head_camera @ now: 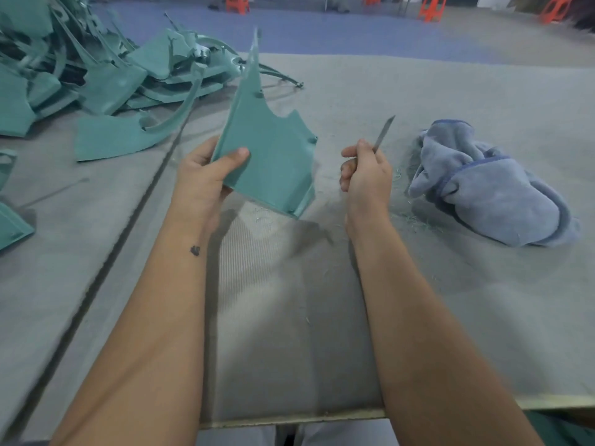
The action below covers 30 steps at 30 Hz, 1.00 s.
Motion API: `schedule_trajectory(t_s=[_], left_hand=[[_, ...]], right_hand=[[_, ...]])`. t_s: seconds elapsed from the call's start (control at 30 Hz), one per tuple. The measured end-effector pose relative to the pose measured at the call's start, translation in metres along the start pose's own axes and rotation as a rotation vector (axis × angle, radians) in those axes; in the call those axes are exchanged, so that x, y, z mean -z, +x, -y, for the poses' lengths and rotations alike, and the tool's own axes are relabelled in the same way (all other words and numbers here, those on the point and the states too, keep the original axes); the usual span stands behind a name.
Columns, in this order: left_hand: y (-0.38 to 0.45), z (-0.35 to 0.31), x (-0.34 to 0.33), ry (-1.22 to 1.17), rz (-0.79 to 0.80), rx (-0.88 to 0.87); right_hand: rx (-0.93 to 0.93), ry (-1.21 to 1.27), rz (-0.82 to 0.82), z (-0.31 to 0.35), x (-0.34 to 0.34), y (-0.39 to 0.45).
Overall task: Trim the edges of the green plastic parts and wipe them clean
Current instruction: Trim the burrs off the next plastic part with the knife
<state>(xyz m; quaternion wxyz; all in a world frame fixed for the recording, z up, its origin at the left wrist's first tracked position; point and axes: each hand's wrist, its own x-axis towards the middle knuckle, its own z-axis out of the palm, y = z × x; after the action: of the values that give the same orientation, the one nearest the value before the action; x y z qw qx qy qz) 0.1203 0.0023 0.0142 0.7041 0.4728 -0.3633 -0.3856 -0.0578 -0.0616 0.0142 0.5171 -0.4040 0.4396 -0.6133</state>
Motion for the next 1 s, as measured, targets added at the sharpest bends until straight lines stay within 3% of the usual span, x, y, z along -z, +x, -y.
schedule_trajectory(t_s=[0.1, 0.17, 0.3, 0.37, 0.63, 0.7, 0.8, 1.0], left_hand=[[0.004, -0.004, 0.008, -0.105, -0.135, 0.059], [0.003, -0.005, 0.01, -0.155, -0.176, 0.102], [-0.001, -0.004, 0.008, -0.08, -0.11, 0.145], [-0.004, -0.004, 0.006, -0.019, -0.053, 0.173], [-0.016, -0.01, 0.015, 0.019, 0.244, 0.324], [-0.018, -0.012, 0.019, -0.084, 0.231, 0.425], [-0.014, -0.013, 0.025, -0.304, 0.26, 0.364], [-0.007, -0.01, 0.027, -1.062, 0.199, 0.217]], right_hand=[[0.026, -0.058, -0.049, 0.0, 0.0, -0.001], [0.146, -0.169, -0.098, -0.002, -0.001, 0.0], [0.509, -0.403, -0.066, -0.009, 0.0, 0.0], [0.59, -0.471, 0.009, -0.012, -0.001, -0.003], [0.458, -0.803, 0.096, -0.013, 0.003, -0.005], [0.453, -0.842, 0.113, -0.011, 0.002, -0.004], [0.451, -0.93, 0.095, -0.008, 0.002, -0.005], [0.51, -1.163, 0.002, 0.004, 0.009, -0.003]])
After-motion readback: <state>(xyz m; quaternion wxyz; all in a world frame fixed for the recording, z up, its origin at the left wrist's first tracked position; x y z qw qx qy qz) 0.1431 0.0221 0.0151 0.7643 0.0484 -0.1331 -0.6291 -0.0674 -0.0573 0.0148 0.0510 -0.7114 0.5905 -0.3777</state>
